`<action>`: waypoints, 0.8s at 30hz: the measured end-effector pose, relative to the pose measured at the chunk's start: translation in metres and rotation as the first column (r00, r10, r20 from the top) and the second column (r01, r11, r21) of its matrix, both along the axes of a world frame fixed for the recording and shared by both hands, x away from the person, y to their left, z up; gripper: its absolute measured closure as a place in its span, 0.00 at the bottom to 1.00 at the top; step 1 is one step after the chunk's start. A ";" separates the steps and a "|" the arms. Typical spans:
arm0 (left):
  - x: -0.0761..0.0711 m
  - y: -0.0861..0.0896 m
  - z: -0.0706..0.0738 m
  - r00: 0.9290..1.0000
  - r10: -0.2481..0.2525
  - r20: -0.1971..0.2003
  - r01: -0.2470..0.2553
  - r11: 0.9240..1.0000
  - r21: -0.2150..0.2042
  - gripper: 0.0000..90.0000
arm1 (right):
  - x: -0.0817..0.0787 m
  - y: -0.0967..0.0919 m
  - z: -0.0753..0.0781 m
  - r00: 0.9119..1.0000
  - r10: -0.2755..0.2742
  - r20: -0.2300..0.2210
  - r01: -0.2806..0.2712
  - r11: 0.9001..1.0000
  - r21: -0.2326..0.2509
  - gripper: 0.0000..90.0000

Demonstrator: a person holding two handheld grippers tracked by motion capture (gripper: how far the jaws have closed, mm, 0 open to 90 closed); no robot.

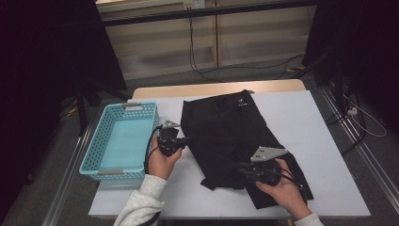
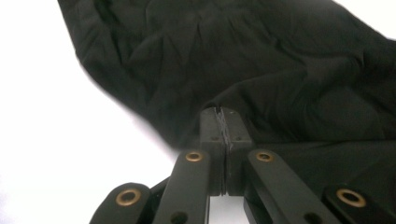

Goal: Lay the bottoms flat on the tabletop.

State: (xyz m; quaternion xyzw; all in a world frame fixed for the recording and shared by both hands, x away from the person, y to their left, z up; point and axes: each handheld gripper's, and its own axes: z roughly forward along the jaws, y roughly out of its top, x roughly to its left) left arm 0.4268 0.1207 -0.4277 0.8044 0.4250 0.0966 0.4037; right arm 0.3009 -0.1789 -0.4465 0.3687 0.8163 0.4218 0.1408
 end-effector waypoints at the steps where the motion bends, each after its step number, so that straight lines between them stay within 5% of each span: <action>1: 0.004 -0.005 -0.006 1.000 -0.009 -0.015 0.010 1.000 0.005 0.99 | 0.000 -0.001 0.002 0.999 -0.025 0.021 0.026 0.999 -0.020 0.73; 4: 0.007 -0.008 -0.010 0.999 -0.027 -0.017 0.027 0.999 0.026 0.98 | -0.002 -0.001 0.007 0.998 -0.035 0.053 0.037 0.998 -0.041 0.70; 5: 0.006 -0.010 -0.014 0.999 -0.026 -0.035 0.026 1.000 -0.006 0.98 | -0.003 0.000 0.008 0.997 -0.031 0.064 0.034 0.998 -0.049 0.68; 9: 0.001 -0.009 -0.017 0.999 -0.028 -0.028 0.028 1.000 -0.010 0.93 | -0.005 0.005 0.015 0.996 -0.018 0.089 0.022 0.999 -0.043 0.64; 12: -0.003 -0.006 -0.019 1.000 -0.019 0.001 0.019 1.000 0.003 0.78 | -0.007 0.010 0.017 0.996 0.022 0.086 -0.019 0.999 -0.035 0.68; 15: -0.007 -0.002 -0.019 1.000 -0.025 -0.012 0.025 1.000 -0.018 0.69 | -0.008 0.016 0.014 0.996 0.056 0.074 -0.053 0.997 -0.050 0.72; 17: -0.012 0.000 -0.019 0.999 -0.029 -0.014 0.029 0.999 -0.022 0.51 | -0.007 0.023 0.007 0.994 0.091 0.056 -0.087 0.994 -0.064 0.70; 18: -0.018 0.003 -0.019 0.999 -0.042 -0.012 0.042 0.999 -0.023 0.46 | -0.005 0.028 -0.002 0.994 0.093 0.049 -0.088 0.991 -0.105 0.69; 24: -0.035 0.010 -0.017 0.996 -0.088 0.013 0.089 0.995 -0.039 0.33 | 0.002 0.036 -0.013 0.995 0.099 0.024 -0.095 0.987 -0.130 0.72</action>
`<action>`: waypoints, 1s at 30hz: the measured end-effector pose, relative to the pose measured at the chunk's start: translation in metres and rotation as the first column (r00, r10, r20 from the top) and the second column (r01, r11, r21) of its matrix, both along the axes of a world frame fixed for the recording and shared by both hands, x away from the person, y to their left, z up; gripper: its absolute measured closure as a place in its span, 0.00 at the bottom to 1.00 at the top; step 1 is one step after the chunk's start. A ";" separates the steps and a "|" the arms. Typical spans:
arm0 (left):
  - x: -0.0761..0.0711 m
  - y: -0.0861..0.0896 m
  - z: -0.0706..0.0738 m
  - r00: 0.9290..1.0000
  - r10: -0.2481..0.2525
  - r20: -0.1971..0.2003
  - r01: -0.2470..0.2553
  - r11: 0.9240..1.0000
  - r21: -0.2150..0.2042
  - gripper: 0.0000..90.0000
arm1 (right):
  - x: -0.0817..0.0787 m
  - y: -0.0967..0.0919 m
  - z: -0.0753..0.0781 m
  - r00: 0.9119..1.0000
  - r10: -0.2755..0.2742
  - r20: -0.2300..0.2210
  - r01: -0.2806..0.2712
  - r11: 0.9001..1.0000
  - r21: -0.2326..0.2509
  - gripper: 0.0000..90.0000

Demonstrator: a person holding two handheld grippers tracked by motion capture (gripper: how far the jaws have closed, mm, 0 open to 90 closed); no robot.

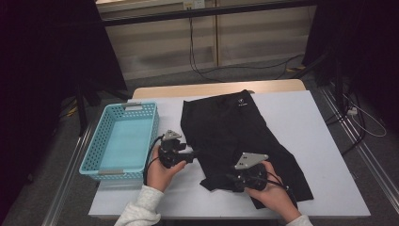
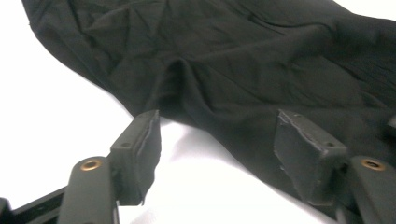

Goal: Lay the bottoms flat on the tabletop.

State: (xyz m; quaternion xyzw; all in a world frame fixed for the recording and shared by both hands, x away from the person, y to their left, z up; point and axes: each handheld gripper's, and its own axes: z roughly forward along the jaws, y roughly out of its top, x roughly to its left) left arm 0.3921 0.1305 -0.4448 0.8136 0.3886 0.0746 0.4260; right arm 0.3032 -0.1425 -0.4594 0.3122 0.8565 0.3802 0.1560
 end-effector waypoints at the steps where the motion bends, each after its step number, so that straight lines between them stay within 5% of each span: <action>1: -0.003 0.000 0.000 1.000 -0.014 0.006 0.014 1.000 0.004 0.31 | 0.002 0.001 -0.001 1.000 -0.002 -0.006 0.002 1.000 0.004 0.73; 5: -0.017 0.002 0.001 0.998 -0.047 0.030 0.047 0.999 0.006 0.26 | 0.007 0.008 -0.004 0.999 -0.010 -0.033 0.011 1.000 0.005 0.96; 7: -0.022 0.002 0.000 0.998 -0.054 0.029 0.054 0.999 0.001 0.26 | 0.009 0.009 -0.003 0.999 -0.005 -0.044 0.006 1.000 0.015 0.98; 16: -0.038 0.002 -0.009 0.996 -0.083 0.014 0.082 0.996 0.015 0.25 | 0.032 0.005 0.010 0.997 -0.060 -0.053 0.068 0.986 0.155 0.98; 23: -0.042 -0.002 -0.009 0.995 -0.102 0.009 0.102 0.995 0.012 0.21 | 0.045 0.002 0.003 0.987 -0.103 -0.121 0.125 0.973 0.193 0.98; 30: -0.045 -0.008 -0.008 0.990 -0.141 0.020 0.141 0.990 0.006 0.18 | 0.049 0.003 -0.006 0.983 -0.127 -0.135 0.147 0.977 0.155 0.94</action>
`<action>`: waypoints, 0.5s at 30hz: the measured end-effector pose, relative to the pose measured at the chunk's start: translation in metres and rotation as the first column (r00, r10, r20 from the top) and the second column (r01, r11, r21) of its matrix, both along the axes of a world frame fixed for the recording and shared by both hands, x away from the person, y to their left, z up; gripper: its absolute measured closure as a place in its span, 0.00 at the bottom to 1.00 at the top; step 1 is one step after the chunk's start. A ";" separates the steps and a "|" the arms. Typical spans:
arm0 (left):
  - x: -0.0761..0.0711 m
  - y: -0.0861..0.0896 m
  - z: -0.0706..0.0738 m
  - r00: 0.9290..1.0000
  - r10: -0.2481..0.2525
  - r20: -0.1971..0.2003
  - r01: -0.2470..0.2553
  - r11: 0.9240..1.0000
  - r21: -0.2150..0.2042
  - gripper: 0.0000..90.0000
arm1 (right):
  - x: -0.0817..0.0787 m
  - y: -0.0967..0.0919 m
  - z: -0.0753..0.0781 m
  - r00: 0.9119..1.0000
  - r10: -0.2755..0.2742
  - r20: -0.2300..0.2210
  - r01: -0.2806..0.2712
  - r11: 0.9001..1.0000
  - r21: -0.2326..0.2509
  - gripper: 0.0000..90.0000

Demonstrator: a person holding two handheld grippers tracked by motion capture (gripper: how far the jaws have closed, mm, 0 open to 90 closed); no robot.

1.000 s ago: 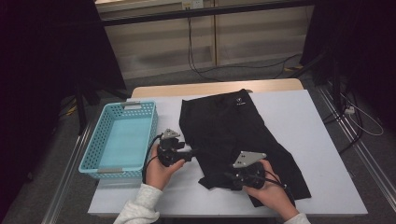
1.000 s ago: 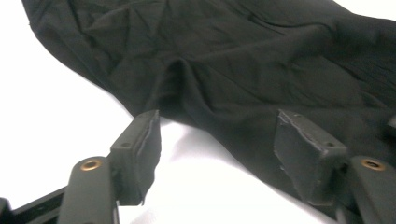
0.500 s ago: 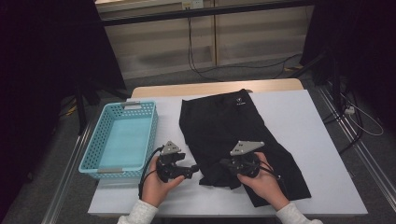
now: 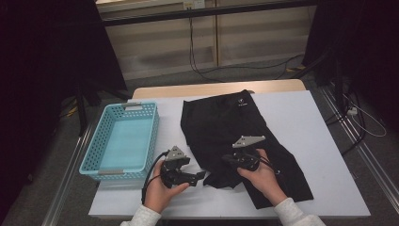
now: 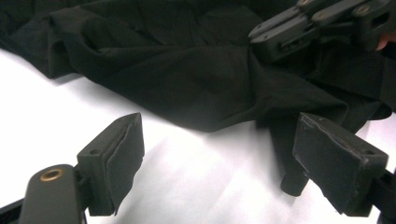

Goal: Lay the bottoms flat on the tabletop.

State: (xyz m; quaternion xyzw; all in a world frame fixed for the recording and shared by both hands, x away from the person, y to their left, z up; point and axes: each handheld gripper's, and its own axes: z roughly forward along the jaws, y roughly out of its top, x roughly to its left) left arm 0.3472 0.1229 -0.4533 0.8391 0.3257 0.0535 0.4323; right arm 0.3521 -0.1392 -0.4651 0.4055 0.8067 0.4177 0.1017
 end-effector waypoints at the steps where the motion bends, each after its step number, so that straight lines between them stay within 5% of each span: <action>1: 0.000 0.000 0.000 1.000 0.000 0.000 0.000 1.000 0.000 0.19 | 0.000 0.000 0.000 1.000 0.000 0.000 0.000 1.000 0.000 0.94; 8: -0.006 -0.009 0.002 0.999 -0.029 0.012 0.029 1.000 -0.006 0.24 | -0.001 0.000 -0.001 0.999 -0.025 0.030 0.026 0.999 -0.026 0.80; 10: -0.006 -0.010 0.003 1.000 -0.024 0.020 0.025 1.000 -0.004 0.25 | -0.004 -0.003 0.004 0.997 -0.046 0.055 0.047 0.999 -0.006 0.69; 15: -0.008 -0.013 0.006 0.999 -0.041 0.009 0.041 0.999 -0.024 0.29 | -0.008 -0.009 0.014 0.991 -0.074 0.110 0.075 0.997 -0.009 0.62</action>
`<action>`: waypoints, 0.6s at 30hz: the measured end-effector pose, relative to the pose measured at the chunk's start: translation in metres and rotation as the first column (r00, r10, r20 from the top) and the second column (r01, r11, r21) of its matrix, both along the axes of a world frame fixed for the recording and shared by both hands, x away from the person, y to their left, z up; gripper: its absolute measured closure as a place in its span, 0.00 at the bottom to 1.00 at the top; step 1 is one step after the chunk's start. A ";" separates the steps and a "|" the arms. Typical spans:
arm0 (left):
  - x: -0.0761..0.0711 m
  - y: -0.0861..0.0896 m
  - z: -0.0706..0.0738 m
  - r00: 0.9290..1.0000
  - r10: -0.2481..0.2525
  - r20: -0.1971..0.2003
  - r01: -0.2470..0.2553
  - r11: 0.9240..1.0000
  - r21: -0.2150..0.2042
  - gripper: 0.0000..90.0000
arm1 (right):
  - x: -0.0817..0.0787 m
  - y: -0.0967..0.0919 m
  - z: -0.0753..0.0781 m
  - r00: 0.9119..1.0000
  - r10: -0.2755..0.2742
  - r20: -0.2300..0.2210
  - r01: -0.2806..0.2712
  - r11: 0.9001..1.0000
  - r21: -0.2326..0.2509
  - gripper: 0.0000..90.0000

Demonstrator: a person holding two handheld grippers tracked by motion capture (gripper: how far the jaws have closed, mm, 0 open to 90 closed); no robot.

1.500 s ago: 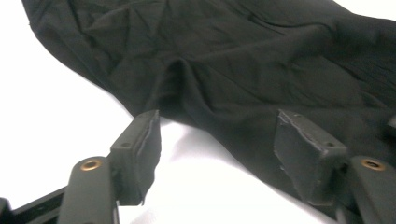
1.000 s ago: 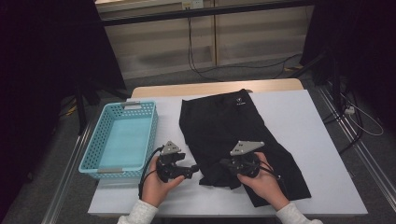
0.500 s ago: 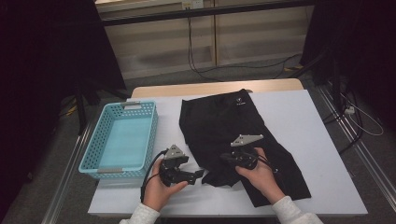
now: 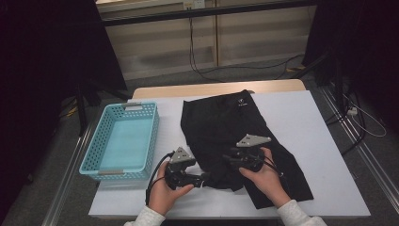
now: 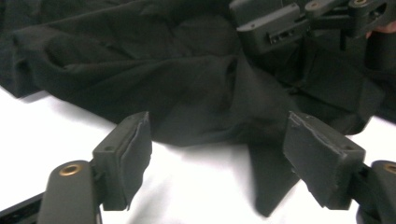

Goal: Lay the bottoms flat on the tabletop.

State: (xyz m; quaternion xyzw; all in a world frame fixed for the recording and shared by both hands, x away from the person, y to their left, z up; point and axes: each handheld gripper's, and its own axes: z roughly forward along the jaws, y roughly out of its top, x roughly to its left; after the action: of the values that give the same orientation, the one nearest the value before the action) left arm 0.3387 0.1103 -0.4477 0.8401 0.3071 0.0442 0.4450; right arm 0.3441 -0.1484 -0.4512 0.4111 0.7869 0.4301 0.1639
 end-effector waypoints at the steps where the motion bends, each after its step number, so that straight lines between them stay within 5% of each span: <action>1: -0.001 -0.001 0.001 1.000 -0.002 0.005 0.002 1.000 0.003 0.29 | -0.001 -0.002 0.002 1.000 -0.005 0.008 0.005 1.000 -0.005 0.62; 12: -0.011 -0.020 -0.004 0.997 -0.072 0.002 0.072 0.996 0.048 0.42 | -0.016 -0.017 0.007 1.000 -0.017 0.018 0.017 1.000 0.004 0.57; 16: -0.009 -0.023 -0.011 0.998 -0.062 0.017 0.060 0.994 0.094 0.60 | -0.021 -0.020 0.009 1.000 -0.006 0.029 0.006 1.000 0.001 0.55; 18: -0.007 -0.023 -0.014 0.998 -0.069 -0.015 0.070 0.994 0.085 0.78 | -0.026 -0.023 0.012 0.999 -0.009 0.037 0.009 1.000 0.005 0.55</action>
State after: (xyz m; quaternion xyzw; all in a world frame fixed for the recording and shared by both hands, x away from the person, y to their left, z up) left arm 0.3316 0.0870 -0.4613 0.8687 0.2782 0.0369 0.4082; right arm 0.3179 -0.1710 -0.4389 0.4069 0.7808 0.4388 0.1794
